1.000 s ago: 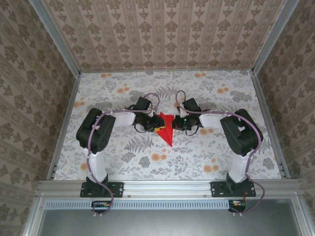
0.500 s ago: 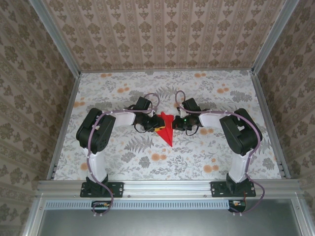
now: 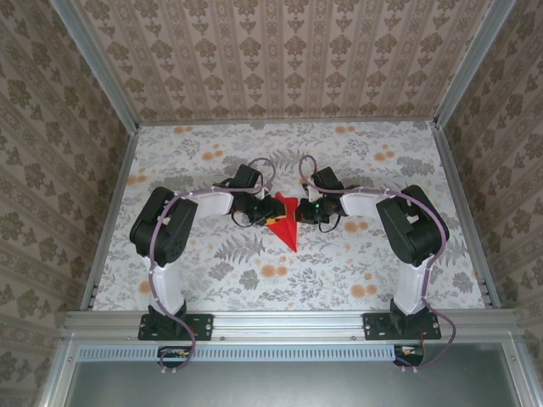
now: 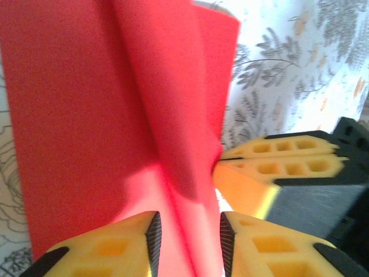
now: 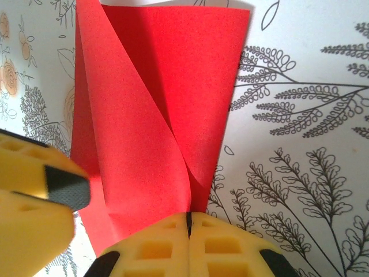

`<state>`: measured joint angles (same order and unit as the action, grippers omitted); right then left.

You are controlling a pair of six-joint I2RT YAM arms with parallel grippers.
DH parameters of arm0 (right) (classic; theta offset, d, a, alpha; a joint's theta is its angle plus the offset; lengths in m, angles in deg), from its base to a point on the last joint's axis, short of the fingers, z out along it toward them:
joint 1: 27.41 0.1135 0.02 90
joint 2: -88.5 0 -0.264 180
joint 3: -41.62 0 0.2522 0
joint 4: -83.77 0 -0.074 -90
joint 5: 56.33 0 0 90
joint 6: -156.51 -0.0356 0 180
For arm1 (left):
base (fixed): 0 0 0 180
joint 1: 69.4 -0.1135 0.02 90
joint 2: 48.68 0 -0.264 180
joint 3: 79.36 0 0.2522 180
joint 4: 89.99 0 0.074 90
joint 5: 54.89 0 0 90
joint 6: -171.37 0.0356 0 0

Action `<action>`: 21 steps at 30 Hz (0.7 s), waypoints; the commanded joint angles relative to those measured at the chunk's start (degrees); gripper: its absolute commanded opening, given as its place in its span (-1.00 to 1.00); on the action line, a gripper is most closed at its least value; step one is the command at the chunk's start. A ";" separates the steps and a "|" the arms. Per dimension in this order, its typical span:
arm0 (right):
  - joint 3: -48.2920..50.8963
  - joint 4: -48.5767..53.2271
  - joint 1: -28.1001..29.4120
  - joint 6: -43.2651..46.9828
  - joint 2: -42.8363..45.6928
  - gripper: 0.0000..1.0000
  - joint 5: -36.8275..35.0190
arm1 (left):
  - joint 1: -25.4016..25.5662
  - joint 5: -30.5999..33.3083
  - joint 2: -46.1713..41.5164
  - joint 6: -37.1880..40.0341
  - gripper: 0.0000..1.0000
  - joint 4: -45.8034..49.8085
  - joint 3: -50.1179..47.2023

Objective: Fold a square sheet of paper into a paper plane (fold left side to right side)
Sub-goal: Fourth fold the wing at the center of the table.

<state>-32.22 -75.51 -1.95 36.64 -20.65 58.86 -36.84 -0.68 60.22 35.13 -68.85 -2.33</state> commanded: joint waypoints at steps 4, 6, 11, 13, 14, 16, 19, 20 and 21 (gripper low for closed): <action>-0.16 5.46 0.65 1.83 -2.25 -1.00 -3.33 | 0.66 -3.18 -2.32 2.55 -0.57 1.59 4.51; -0.22 5.56 0.65 1.92 -2.34 -1.00 -3.39 | 0.92 -3.80 -1.17 2.82 -0.62 1.78 5.68; -0.70 6.06 0.95 2.26 -2.39 -1.00 -3.40 | 1.19 -4.54 2.50 3.22 -0.69 2.07 8.17; -0.83 6.40 0.91 2.42 -2.43 -1.00 -3.56 | 1.11 -3.88 3.47 3.29 -0.69 2.28 8.54; -0.78 6.49 1.00 2.51 -2.34 -1.00 -3.60 | 1.11 -3.82 3.90 3.31 -0.69 2.29 8.69; -0.92 6.79 1.00 2.57 -2.39 -1.00 -3.68 | 1.11 -3.85 4.96 3.34 -0.70 2.25 9.04; -1.10 7.34 1.09 2.86 -2.32 -1.00 -4.00 | 1.11 -3.22 5.95 3.48 -0.71 2.74 9.00; -1.18 7.36 1.09 2.89 -2.35 -1.00 -4.09 | 1.07 -2.91 6.05 3.66 -0.72 3.04 8.92; -1.19 7.54 1.13 2.97 -2.31 -1.00 -4.18 | 1.02 -2.43 6.19 3.87 -0.71 3.47 8.82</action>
<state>-33.46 -73.37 -1.36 38.30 -20.75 57.37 -35.73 -3.56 65.97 37.25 -67.63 5.43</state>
